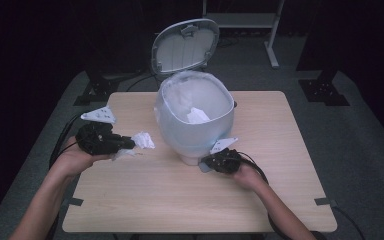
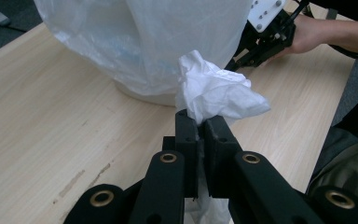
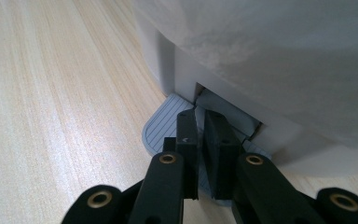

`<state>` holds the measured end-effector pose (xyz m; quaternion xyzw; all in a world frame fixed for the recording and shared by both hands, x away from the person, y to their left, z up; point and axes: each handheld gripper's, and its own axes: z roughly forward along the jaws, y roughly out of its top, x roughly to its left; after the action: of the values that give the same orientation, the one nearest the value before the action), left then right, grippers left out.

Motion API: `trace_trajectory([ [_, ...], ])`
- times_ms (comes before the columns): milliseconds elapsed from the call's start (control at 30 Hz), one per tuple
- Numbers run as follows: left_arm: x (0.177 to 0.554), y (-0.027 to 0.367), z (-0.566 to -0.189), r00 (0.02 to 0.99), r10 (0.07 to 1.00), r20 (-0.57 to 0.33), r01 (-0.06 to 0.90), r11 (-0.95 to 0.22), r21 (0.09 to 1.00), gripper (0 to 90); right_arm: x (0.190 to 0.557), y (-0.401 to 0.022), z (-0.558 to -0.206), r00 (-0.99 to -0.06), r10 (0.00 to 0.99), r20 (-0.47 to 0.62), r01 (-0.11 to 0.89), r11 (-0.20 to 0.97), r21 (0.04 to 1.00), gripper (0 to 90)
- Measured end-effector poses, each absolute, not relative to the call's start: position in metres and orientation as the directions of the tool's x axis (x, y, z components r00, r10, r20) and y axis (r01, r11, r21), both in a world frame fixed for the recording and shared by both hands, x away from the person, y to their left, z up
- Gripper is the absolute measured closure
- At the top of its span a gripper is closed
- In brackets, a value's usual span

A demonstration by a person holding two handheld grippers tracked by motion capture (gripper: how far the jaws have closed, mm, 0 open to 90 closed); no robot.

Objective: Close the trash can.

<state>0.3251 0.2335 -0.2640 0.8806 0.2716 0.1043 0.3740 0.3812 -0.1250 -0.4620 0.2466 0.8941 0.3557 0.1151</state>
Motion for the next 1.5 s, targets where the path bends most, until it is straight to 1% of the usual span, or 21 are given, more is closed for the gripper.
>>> trace_trajectory([
  [500, 0.329, 0.213, -0.233, 0.863, 0.505, 0.010, 0.349, -0.612, 0.710, 85.7, 0.381, -0.125, -0.462, -0.852, 0.523, -0.030, 0.358, 0.623, 0.696, 84.1],
  [800, 0.334, 0.210, -0.224, 0.864, 0.503, 0.006, 0.348, -0.608, 0.714, 85.7, 0.381, -0.125, -0.462, -0.853, 0.521, -0.030, 0.357, 0.625, 0.695, 84.1],
  [1500, 0.345, 0.193, -0.201, 0.874, 0.486, 0.026, 0.326, -0.625, 0.709, 85.1, 0.382, -0.126, -0.462, -0.854, 0.520, -0.027, 0.356, 0.622, 0.697, 84.1],
])
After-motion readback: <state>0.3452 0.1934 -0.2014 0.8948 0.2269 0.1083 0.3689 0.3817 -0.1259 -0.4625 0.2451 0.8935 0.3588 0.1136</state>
